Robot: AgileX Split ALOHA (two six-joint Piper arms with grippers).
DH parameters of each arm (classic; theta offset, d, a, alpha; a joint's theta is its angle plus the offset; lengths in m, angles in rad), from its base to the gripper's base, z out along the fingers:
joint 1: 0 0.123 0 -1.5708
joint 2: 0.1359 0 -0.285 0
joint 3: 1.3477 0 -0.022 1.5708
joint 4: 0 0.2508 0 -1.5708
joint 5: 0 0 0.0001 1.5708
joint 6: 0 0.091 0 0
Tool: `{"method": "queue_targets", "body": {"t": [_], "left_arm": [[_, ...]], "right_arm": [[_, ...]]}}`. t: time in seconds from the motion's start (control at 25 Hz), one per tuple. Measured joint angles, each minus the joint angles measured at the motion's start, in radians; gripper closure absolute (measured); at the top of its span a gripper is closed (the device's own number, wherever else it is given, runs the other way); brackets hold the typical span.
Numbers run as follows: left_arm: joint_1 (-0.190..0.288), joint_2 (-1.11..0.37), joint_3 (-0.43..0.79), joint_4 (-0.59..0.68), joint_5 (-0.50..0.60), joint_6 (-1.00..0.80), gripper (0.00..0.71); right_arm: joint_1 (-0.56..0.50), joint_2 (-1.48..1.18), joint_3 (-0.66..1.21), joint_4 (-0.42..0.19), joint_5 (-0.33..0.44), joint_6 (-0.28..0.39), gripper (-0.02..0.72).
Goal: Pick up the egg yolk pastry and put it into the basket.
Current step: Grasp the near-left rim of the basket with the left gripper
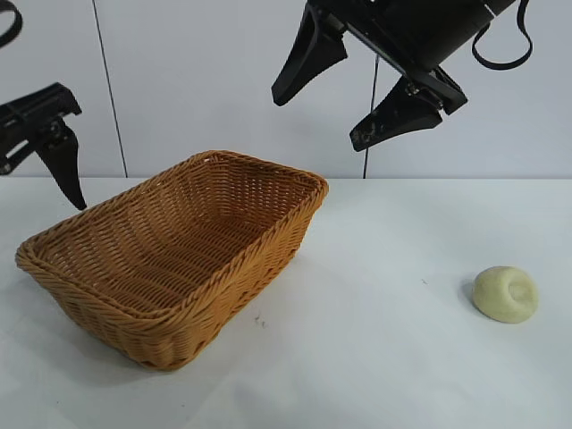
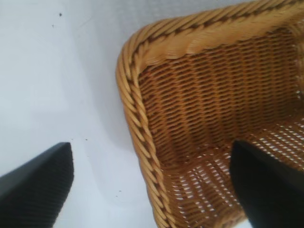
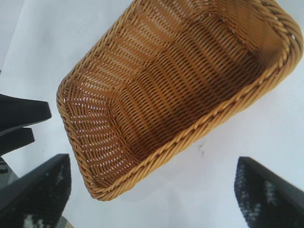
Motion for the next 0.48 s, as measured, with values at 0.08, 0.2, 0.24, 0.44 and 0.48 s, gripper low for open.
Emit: {"method": "queue_targets", "body": {"t": [0.08, 0.2, 0.24, 0.44, 0.48], "left_arm": [[0.000, 0.057, 0.000, 0.001, -0.044, 0.000, 0.025], [0.000, 0.146, 0.001, -0.006, -0.104, 0.000, 0.025], [0.000, 0.166, 0.001, -0.013, -0.113, 0.000, 0.025], [0.000, 0.227, 0.001, -0.064, -0.129, 0.000, 0.027], [0.000, 0.230, 0.001, -0.067, -0.130, 0.000, 0.034]], "right_arm": [[0.000, 0.000, 0.000, 0.000, 0.002, 0.000, 0.062], [0.000, 0.000, 0.000, 0.000, 0.006, 0.000, 0.062], [0.000, 0.000, 0.000, 0.000, 0.006, 0.000, 0.062], [0.000, 0.000, 0.000, 0.000, 0.008, 0.000, 0.062], [0.000, 0.000, 0.000, 0.000, 0.008, 0.000, 0.062]]}}
